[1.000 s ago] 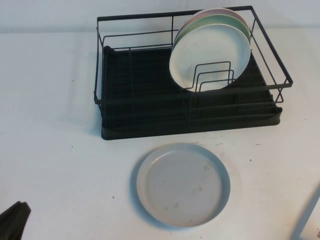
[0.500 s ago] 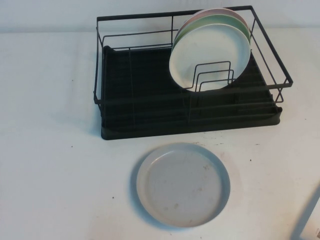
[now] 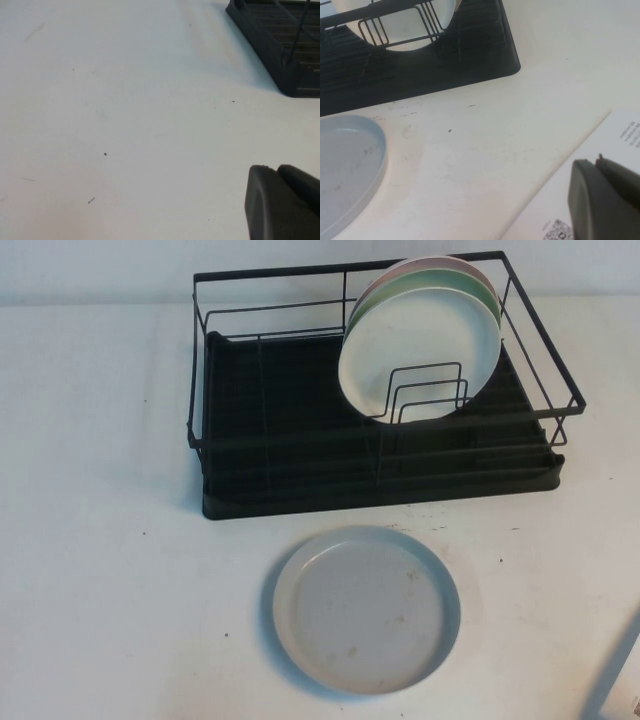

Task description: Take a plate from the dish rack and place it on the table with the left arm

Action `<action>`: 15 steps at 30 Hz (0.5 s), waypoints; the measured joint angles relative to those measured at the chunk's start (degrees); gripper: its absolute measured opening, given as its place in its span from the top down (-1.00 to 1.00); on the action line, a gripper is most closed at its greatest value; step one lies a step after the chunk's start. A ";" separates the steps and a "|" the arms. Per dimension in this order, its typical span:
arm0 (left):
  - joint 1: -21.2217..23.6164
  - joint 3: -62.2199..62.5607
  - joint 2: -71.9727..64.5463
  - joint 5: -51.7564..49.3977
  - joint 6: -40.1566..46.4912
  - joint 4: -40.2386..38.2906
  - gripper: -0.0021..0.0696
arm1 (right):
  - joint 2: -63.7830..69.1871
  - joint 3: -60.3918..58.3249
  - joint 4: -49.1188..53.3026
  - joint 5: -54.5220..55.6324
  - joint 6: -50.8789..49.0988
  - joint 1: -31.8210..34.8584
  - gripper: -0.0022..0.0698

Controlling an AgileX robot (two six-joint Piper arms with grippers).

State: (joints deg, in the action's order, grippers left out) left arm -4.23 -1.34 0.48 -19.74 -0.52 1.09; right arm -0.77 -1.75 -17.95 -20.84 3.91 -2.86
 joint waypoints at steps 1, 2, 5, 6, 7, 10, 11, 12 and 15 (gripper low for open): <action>0.00 0.00 0.00 0.00 0.00 0.00 0.95 | 0.00 0.00 0.00 0.00 0.00 0.00 1.00; 0.00 0.00 0.00 0.00 0.00 0.00 0.95 | 0.00 0.00 0.00 0.00 0.00 0.00 1.00; 0.00 0.00 0.00 0.00 0.00 0.00 0.95 | 0.00 0.00 0.00 0.00 0.00 0.00 1.00; 0.00 0.00 0.00 0.00 0.00 0.00 0.95 | 0.00 0.00 0.00 0.00 0.00 0.00 1.00; 0.00 0.00 0.00 0.00 0.00 0.00 0.95 | 0.00 0.00 0.00 0.00 0.00 0.00 1.00; 0.04 0.00 0.00 0.00 0.00 0.00 0.95 | 0.00 0.00 0.00 0.00 0.00 0.00 1.00; 0.14 0.00 0.00 0.00 0.00 0.00 0.95 | 0.00 0.00 0.00 0.00 0.00 0.00 1.00; 0.27 0.00 0.00 0.00 0.00 0.00 0.95 | 0.00 0.00 0.00 0.00 0.00 0.00 1.00; 0.39 0.00 0.00 0.00 0.00 0.00 0.95 | 0.00 0.00 0.00 0.00 0.00 0.00 1.00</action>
State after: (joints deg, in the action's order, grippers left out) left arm -3.83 -1.34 0.48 -19.74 -0.52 1.09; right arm -0.77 -1.75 -17.95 -20.84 3.91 -2.86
